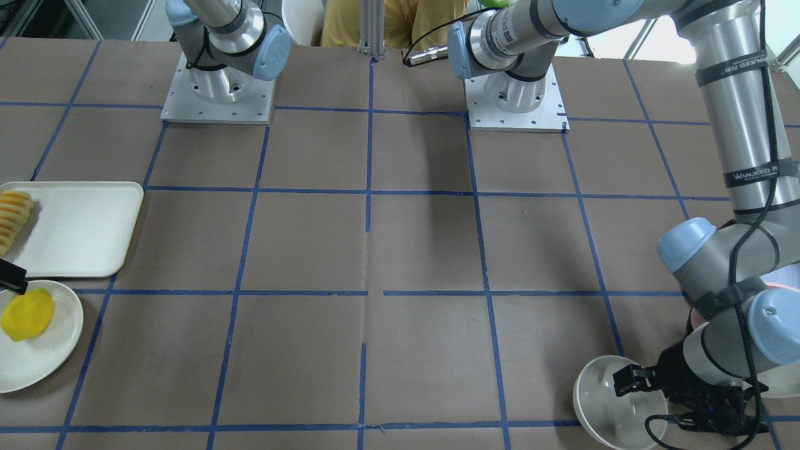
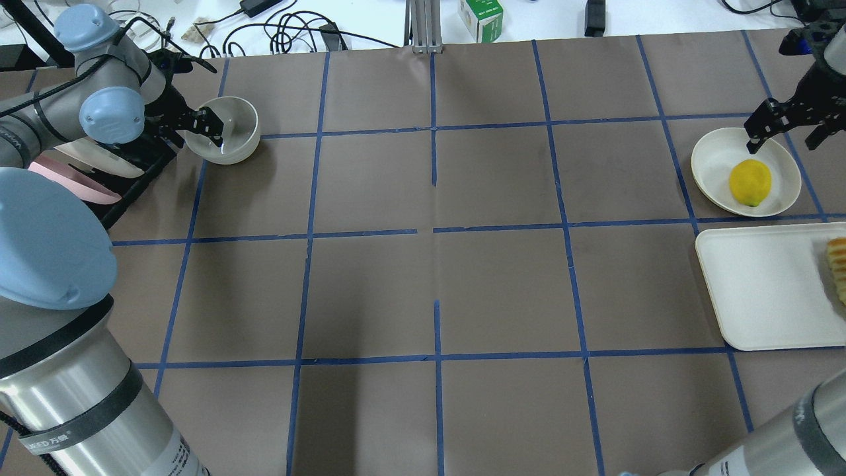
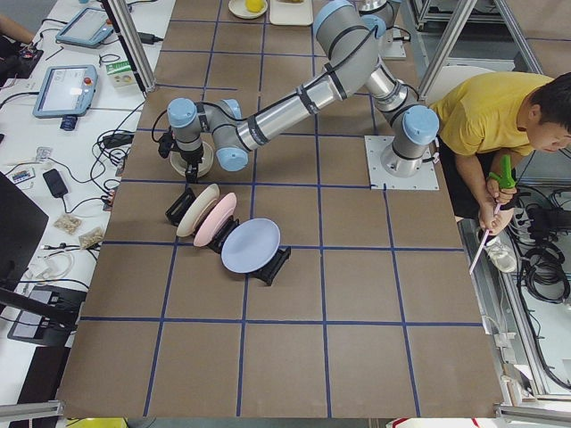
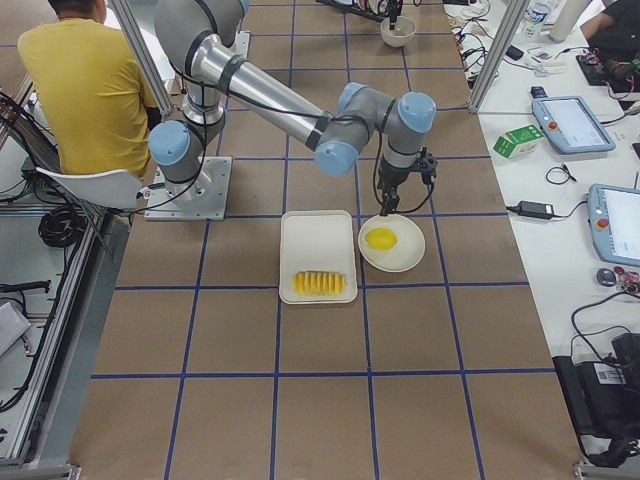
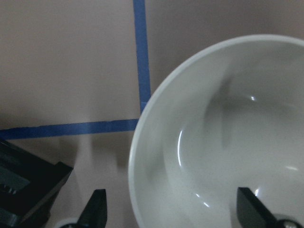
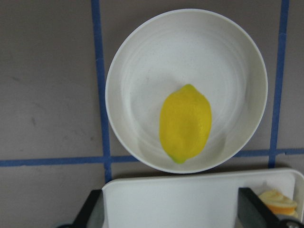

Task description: Place bowl and put lemon in it

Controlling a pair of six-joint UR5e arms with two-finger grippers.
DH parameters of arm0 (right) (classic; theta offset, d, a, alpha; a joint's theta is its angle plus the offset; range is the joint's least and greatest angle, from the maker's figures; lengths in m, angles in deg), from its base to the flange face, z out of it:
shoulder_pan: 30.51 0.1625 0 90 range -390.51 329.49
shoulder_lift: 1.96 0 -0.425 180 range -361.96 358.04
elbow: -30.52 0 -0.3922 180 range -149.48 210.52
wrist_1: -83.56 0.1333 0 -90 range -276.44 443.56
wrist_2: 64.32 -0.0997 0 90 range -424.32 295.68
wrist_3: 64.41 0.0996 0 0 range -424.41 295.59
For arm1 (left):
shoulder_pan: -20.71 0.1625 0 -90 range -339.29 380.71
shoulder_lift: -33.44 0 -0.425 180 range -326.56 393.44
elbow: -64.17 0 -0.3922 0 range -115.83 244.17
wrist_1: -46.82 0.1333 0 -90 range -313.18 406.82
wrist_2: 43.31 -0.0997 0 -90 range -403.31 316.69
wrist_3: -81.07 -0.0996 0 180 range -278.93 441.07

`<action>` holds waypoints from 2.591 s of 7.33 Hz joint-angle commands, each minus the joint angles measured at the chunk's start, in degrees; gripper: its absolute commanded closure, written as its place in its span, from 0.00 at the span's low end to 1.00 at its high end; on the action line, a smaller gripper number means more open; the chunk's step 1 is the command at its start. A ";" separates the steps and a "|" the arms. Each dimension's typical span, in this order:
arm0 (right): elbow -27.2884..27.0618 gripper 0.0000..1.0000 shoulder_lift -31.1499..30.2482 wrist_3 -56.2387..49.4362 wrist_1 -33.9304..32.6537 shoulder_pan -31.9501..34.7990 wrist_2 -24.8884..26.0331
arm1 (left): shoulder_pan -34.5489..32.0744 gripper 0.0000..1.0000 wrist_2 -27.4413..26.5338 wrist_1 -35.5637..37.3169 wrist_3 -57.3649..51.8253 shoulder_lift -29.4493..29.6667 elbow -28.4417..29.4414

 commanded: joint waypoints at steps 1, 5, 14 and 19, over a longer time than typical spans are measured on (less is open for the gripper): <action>-0.26 0.00 3.12 -0.50 -2.22 -0.40 -0.44 | 0.00 0.91 -2.51 0.04 0.82 0.17 0.06; -0.17 0.00 7.51 -0.94 -2.49 -0.40 0.27 | -0.17 1.00 -2.08 -2.49 0.91 -2.11 0.24; 0.62 1.00 1.93 0.46 3.46 0.21 2.12 | -5.41 1.00 1.93 -12.52 7.46 -7.11 -0.71; 0.45 1.00 -6.71 14.34 13.06 12.58 -0.33 | -28.33 1.00 3.55 -3.60 41.64 -15.48 -16.53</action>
